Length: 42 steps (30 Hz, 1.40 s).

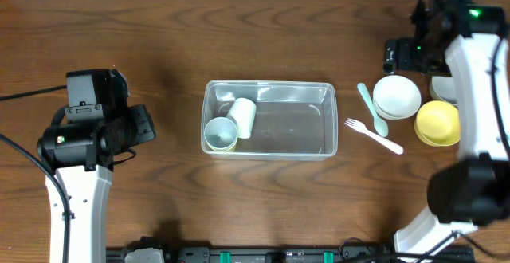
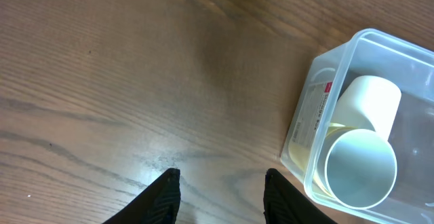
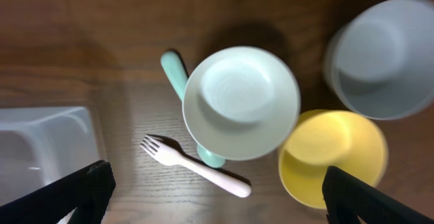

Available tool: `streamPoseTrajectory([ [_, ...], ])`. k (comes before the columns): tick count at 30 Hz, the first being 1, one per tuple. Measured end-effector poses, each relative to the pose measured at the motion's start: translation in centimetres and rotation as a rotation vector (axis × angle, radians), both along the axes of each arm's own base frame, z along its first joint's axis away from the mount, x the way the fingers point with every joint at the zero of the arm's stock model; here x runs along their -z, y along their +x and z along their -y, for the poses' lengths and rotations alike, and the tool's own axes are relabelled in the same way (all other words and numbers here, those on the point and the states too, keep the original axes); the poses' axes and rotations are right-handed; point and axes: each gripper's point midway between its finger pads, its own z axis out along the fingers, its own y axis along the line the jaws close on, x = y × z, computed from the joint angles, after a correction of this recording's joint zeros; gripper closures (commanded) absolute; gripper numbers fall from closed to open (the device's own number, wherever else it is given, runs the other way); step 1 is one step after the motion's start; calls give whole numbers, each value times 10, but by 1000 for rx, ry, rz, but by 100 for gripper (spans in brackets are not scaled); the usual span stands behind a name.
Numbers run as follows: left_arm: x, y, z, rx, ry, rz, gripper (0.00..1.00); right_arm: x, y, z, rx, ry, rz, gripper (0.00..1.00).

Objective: Pack container
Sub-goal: 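Reach the right gripper to the white bowl and grasp its rim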

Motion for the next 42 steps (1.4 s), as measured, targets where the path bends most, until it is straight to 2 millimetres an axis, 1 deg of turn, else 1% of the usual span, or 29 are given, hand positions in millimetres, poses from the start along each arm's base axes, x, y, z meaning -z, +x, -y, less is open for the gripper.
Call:
streamPoseTrajectory([
  [1, 0, 0, 0, 0, 0, -1, 59, 15, 2, -2, -6, 2, -39, 1],
  [6, 4, 1, 0, 1, -3, -16, 59, 73, 7, -10, -21, 7, -177, 1],
  [8, 6, 2, 0, 2, -5, -22, 59, 90, 8, -10, -15, 2, -213, 4],
  [11, 7, 2, 0, 2, -6, -27, 59, 106, 11, -9, 4, -5, -234, 9],
  [13, 7, 2, 0, 2, -6, -29, 59, 110, 13, -8, 24, -7, -231, 13],
  [15, 7, 2, 0, 2, -6, -29, 59, 110, 15, -8, 37, -7, -220, 13],
  [23, 7, 2, 0, 2, -6, -30, 59, 115, 15, -11, 45, -11, -229, 11],
  [30, 8, 2, 0, 2, -6, -33, 59, 133, 12, -20, 24, -14, -276, 11],
  [34, 8, 2, 0, 2, -6, -33, 59, 143, 10, -21, 21, -15, -302, 12],
  [38, 8, 1, 0, 1, -6, -33, 59, 152, 7, -21, 22, -15, -329, 17],
  [40, 8, 2, 0, 2, -6, -33, 59, 154, 6, -21, 23, -15, -336, 24],
  [42, 8, 2, 0, 2, -6, -33, 59, 155, 6, -21, 27, -15, -337, 28],
])
